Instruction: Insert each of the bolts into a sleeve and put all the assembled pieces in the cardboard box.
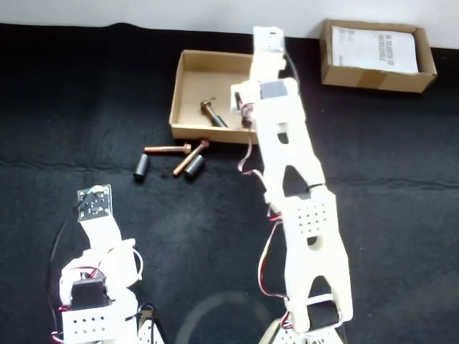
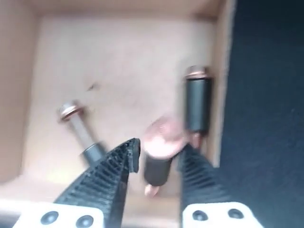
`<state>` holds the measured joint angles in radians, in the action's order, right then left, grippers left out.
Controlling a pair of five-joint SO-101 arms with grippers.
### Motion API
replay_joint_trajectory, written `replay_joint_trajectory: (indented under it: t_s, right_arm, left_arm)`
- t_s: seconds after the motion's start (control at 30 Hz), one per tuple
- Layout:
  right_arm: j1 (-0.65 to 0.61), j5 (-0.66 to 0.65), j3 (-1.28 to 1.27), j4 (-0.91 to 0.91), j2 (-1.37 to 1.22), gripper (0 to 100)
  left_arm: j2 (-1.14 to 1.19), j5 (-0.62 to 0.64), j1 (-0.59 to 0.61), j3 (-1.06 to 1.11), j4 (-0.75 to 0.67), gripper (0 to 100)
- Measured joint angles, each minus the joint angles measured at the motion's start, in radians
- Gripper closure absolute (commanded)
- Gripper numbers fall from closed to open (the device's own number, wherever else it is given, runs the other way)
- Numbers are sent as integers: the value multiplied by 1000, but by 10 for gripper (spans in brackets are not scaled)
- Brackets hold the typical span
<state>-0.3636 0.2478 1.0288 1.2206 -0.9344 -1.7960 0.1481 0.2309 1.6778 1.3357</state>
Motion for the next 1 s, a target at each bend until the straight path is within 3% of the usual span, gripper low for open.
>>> replay_joint_trajectory:
  t_s: [0.1,0.53,1.0]
  right_arm:
    - [-38,-8,44,75,0,678]
    - [-68,-12,585,500,3,677]
    - [-144,-12,617,532,92,677]
  left_arm:
    - [0,0,0,0,0,991]
    - [0,0,0,0,0,991]
    - [0,0,0,0,0,991]
